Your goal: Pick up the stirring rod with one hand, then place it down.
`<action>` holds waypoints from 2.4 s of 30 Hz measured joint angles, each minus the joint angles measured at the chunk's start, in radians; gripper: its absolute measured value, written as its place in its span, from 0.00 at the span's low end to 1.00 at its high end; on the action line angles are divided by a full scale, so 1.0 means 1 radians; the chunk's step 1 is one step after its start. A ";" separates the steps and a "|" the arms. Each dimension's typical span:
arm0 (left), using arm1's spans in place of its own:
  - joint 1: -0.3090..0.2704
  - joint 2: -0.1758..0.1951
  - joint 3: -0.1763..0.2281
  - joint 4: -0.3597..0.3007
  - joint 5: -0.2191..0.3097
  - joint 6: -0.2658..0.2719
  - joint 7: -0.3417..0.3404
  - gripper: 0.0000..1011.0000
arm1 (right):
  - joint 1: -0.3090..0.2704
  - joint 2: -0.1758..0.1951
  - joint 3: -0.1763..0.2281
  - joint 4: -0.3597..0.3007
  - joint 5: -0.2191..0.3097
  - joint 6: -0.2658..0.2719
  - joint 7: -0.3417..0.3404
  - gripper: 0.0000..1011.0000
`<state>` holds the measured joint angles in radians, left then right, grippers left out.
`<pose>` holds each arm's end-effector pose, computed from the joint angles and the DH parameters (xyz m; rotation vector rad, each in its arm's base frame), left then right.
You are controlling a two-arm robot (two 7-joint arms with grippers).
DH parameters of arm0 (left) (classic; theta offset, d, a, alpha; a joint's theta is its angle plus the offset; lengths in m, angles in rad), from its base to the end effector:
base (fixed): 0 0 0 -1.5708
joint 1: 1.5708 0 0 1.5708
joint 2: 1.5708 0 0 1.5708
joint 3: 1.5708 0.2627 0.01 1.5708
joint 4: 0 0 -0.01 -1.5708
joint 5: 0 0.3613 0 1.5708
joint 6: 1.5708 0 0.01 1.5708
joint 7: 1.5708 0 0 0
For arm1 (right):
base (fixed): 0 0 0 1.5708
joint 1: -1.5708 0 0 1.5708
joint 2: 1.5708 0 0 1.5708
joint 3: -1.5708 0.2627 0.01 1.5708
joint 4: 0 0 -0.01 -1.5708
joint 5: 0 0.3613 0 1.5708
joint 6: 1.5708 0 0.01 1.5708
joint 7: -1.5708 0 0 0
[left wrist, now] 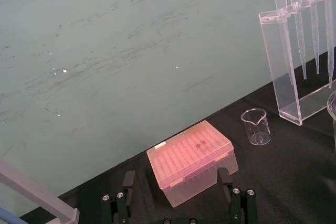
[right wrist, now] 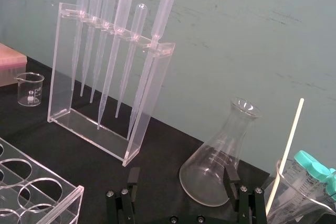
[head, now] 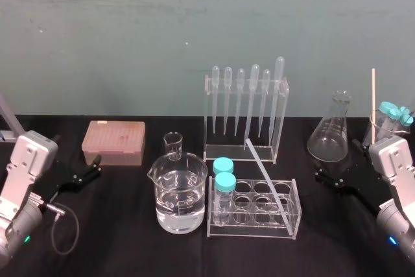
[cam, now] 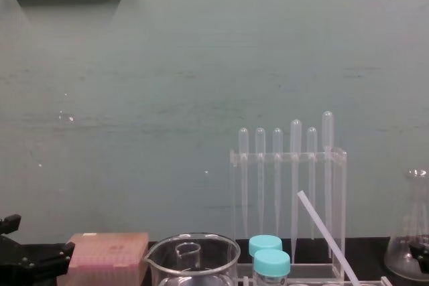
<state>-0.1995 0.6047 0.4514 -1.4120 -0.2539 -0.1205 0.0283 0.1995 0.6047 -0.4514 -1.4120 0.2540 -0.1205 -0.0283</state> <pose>0.4032 0.0533 -0.2903 0.3045 -0.2850 1.2480 0.4032 -0.0533 -0.2903 -0.3044 -0.2849 -1.2480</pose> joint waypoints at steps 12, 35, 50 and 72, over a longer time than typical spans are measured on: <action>0.000 0.000 0.000 0.000 0.000 0.000 0.000 0.99 | 0.000 0.000 0.000 0.000 0.000 0.000 0.000 0.99; 0.000 0.000 0.000 0.000 0.000 0.000 0.000 0.99 | 0.000 0.000 0.000 0.000 0.000 0.000 0.000 0.99; 0.000 0.000 0.000 0.000 0.000 0.000 0.000 0.99 | -0.037 -0.001 0.045 -0.051 -0.028 -0.091 -0.022 0.99; 0.000 0.000 0.000 0.000 0.000 0.000 0.000 0.99 | 0.082 -0.043 -0.022 -0.003 0.222 -0.077 0.468 0.99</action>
<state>-0.1995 0.6047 0.4514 -1.4120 -0.2539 -0.1205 0.0283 0.2813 0.5613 -0.4739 -1.4148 0.4759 -0.1972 0.4400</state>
